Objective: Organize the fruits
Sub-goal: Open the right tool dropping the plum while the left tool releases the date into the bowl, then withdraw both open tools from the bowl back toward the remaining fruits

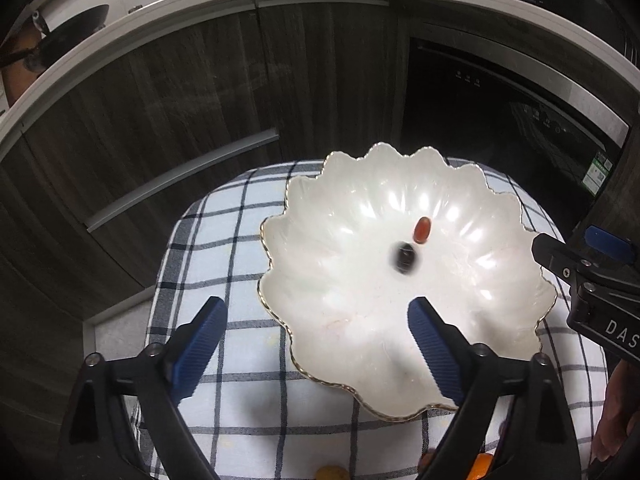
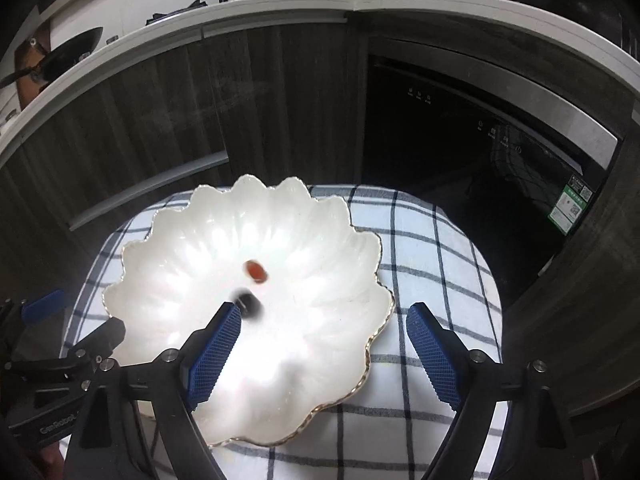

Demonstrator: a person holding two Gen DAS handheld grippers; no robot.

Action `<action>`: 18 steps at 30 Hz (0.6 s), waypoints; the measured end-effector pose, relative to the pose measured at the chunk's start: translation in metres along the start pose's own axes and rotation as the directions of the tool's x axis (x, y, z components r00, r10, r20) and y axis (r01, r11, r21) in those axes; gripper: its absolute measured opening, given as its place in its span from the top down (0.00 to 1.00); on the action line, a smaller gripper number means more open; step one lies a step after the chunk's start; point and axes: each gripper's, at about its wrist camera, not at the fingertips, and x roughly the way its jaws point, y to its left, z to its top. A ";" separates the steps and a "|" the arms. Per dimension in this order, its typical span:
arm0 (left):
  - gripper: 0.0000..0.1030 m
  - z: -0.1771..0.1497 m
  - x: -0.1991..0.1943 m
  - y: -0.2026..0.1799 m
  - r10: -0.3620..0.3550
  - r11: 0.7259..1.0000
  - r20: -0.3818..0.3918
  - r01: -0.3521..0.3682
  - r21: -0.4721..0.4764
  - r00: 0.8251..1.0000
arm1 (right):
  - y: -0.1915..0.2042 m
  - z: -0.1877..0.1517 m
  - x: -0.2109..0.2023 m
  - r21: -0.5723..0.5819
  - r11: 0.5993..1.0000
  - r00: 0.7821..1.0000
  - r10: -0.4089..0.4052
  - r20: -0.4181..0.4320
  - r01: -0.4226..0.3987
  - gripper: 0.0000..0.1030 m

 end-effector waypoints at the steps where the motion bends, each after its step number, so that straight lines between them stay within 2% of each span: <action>1: 0.07 0.001 -0.002 0.001 0.002 1.000 0.006 -0.002 -0.003 1.000 | 0.000 0.001 -0.002 -0.003 1.000 1.000 -0.003 0.006 0.003 0.17; 18: 0.06 0.011 -0.044 0.005 0.008 1.000 0.072 -0.007 -0.012 0.997 | 0.000 0.011 -0.039 0.002 1.000 0.997 -0.014 0.079 0.014 0.17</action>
